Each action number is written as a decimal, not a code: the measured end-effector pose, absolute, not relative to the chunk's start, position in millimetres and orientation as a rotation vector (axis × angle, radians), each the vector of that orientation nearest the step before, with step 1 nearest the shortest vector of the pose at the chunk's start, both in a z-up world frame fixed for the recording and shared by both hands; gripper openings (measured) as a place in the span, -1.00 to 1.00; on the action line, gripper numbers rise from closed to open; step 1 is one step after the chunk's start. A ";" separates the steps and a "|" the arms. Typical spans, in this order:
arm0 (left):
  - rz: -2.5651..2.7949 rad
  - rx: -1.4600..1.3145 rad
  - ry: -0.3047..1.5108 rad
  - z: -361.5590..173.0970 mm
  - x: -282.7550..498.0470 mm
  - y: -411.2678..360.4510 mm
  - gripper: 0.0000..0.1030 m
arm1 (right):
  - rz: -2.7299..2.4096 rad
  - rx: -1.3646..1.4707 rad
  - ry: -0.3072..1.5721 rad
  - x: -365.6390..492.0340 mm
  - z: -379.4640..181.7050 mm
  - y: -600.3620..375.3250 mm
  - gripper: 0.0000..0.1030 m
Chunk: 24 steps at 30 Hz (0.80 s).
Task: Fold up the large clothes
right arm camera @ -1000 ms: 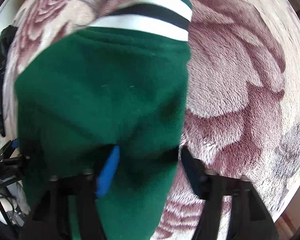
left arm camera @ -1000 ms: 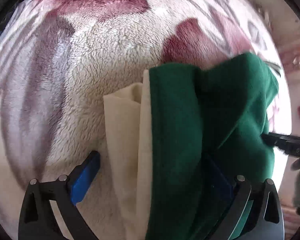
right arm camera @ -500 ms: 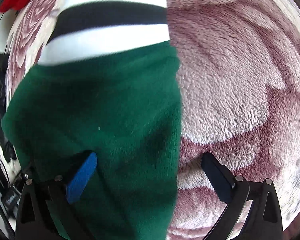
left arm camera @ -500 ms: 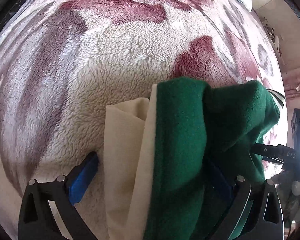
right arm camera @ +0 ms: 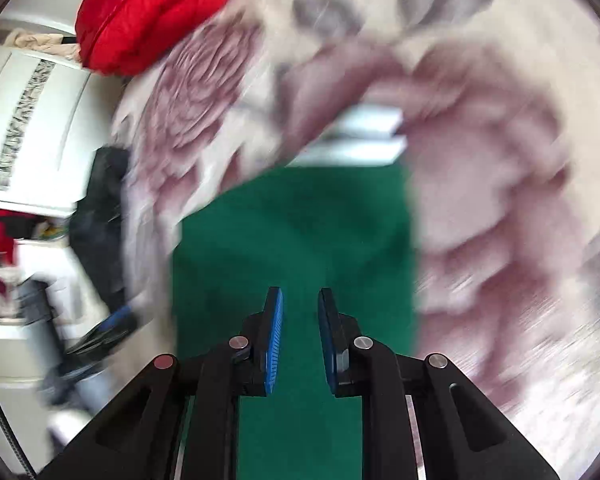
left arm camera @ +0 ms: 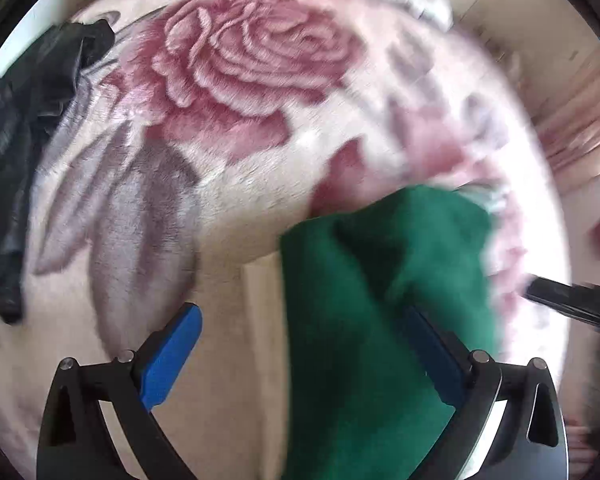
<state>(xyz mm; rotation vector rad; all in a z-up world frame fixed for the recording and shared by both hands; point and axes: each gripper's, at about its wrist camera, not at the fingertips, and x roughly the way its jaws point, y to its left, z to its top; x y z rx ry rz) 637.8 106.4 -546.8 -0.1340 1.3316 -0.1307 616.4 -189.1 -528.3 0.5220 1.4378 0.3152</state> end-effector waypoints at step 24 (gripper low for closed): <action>-0.263 -0.471 1.649 -590.2 400.2 186.0 0.49 | 0.163 0.502 1.793 388.3 -587.6 -194.0 0.05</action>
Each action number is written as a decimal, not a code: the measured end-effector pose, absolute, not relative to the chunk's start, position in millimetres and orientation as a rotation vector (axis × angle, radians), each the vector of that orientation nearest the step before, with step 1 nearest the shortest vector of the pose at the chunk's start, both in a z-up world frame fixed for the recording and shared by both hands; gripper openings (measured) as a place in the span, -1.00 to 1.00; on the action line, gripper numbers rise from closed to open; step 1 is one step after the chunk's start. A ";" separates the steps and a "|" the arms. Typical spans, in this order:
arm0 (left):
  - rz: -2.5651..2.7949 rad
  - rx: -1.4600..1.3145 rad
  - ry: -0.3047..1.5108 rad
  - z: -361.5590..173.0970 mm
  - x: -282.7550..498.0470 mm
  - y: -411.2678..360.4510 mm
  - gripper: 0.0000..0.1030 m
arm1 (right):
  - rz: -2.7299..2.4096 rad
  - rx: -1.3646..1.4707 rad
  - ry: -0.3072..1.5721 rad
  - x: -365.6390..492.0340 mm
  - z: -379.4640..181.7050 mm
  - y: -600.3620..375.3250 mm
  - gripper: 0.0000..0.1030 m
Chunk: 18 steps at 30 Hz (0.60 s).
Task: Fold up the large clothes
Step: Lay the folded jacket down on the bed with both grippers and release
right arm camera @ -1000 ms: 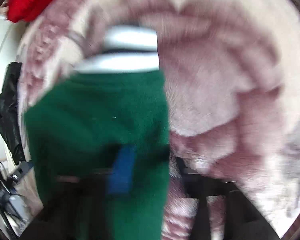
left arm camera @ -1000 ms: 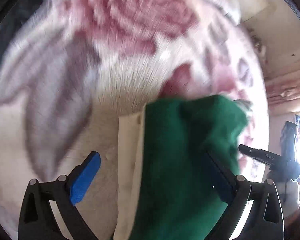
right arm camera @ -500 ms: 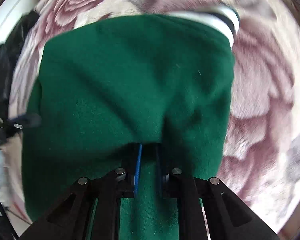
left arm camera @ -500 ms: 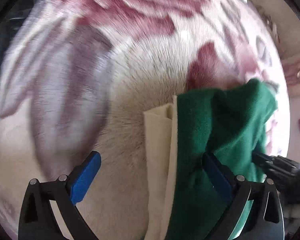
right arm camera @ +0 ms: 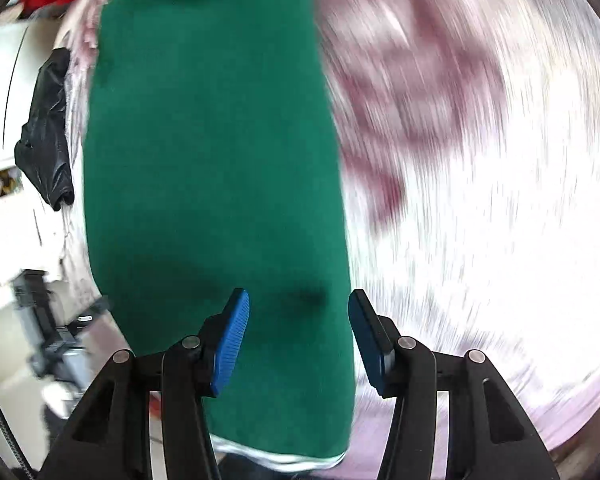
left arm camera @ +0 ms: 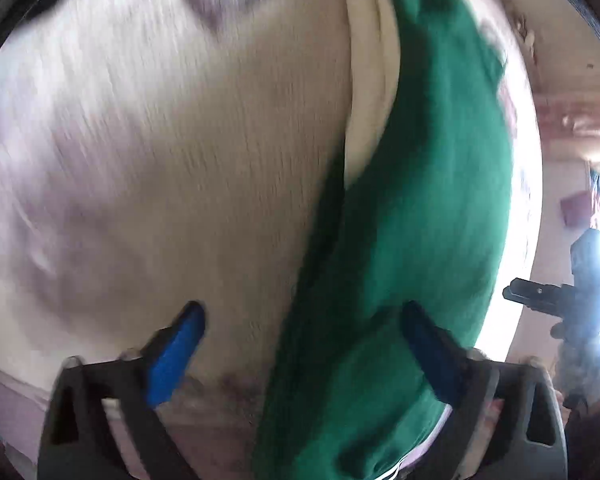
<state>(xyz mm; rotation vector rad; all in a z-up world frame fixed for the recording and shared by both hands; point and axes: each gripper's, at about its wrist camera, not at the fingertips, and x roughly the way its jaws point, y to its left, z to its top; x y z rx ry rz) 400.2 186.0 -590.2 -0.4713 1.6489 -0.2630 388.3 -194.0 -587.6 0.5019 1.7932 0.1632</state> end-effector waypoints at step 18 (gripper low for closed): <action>-0.366 -0.712 1.681 -576.2 332.1 212.4 -0.65 | 0.060 0.567 1.847 232.6 -609.6 -190.1 0.05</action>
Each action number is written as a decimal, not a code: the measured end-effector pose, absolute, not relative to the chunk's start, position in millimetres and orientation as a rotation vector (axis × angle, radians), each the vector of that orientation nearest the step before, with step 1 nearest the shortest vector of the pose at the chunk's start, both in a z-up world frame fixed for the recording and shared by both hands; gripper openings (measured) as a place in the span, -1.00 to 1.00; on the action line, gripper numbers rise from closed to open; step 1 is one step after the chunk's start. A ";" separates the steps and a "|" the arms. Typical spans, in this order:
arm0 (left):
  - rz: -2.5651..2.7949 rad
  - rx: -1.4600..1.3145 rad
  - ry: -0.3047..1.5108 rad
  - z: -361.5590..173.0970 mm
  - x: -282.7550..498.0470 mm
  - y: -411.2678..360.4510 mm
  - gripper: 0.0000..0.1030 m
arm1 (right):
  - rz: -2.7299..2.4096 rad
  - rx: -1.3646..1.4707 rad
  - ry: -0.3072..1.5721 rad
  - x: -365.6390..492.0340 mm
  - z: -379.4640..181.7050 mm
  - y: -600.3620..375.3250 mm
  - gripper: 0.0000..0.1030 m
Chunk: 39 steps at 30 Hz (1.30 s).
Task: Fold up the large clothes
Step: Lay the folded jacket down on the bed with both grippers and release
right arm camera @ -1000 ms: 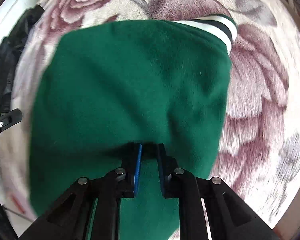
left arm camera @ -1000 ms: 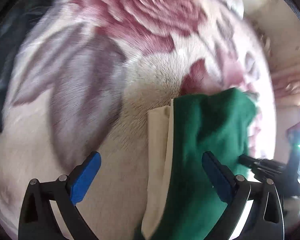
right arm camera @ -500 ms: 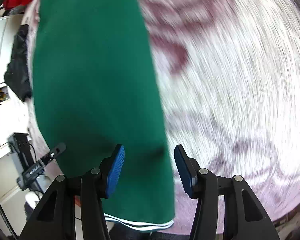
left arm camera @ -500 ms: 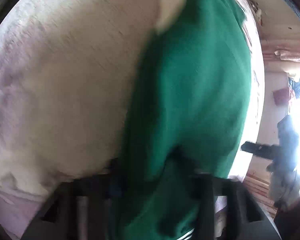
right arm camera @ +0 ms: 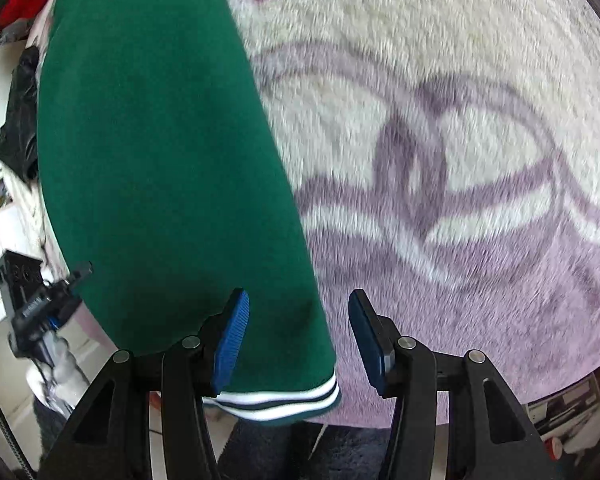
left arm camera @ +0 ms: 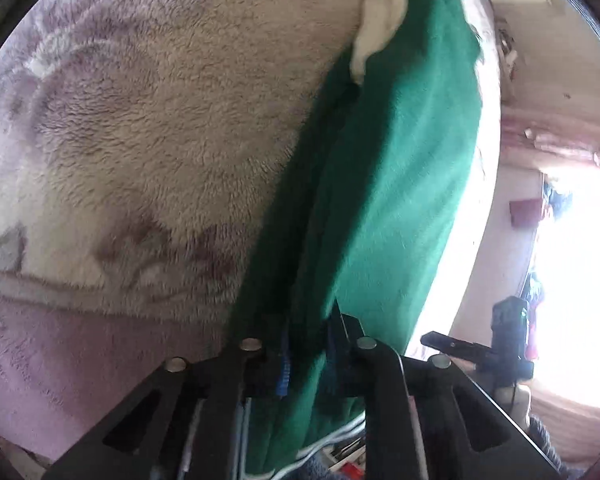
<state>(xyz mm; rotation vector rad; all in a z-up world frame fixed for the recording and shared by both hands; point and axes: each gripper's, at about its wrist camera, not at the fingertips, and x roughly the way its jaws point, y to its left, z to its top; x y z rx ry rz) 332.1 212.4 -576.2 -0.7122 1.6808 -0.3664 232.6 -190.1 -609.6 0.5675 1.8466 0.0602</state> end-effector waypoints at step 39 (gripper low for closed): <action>-0.438 -0.720 1.761 -629.0 288.4 188.5 0.19 | 0.373 0.938 1.824 151.0 -708.2 -180.5 0.46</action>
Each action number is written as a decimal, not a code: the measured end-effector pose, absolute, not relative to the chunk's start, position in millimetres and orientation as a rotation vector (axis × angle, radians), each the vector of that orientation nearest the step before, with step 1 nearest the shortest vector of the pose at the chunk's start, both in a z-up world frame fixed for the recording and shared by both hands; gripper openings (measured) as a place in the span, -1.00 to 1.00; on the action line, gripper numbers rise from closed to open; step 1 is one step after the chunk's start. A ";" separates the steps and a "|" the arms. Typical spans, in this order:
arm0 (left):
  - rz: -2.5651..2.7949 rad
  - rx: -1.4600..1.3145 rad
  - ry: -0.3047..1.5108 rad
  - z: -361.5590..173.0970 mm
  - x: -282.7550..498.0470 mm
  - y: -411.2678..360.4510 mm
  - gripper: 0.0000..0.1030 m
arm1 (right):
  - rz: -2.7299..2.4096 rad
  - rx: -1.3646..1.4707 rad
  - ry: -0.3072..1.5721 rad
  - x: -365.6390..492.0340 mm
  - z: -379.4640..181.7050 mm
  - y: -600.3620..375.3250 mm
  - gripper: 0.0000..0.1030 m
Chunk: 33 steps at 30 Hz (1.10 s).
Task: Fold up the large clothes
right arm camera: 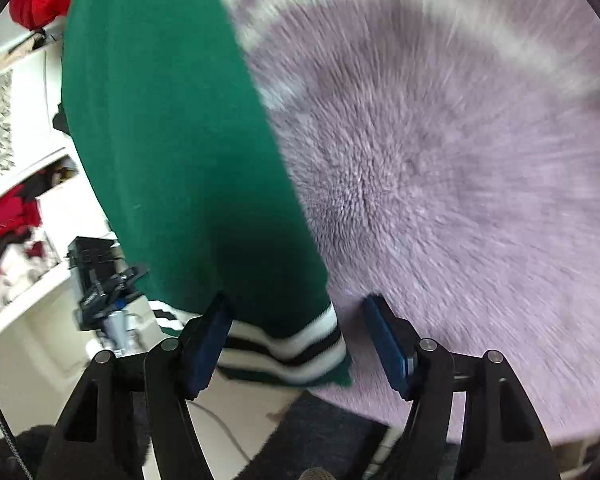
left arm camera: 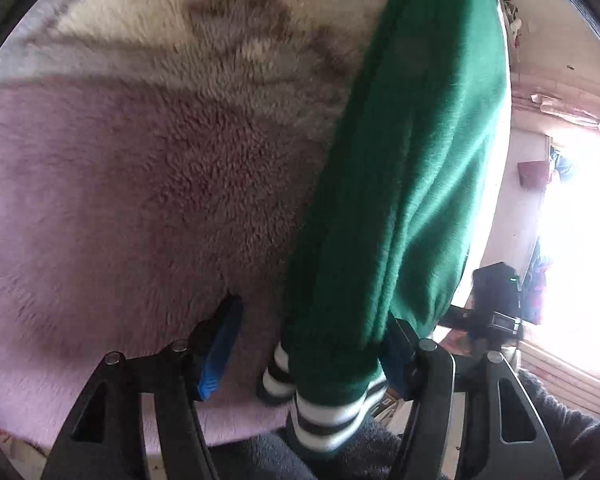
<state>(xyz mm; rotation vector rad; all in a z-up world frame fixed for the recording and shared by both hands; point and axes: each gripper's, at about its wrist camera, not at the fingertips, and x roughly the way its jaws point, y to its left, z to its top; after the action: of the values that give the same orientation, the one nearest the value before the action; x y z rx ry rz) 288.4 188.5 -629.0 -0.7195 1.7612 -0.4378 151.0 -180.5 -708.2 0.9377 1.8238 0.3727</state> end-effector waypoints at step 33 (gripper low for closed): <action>-0.412 -0.803 1.507 -473.8 241.4 151.9 -0.76 | 0.565 1.216 1.603 130.5 -541.5 -141.2 -0.61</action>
<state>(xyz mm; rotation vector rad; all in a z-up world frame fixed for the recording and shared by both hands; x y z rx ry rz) 241.4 151.9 -473.8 -0.8034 1.5071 -0.4122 130.5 -141.2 -541.5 1.2160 1.6035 0.5653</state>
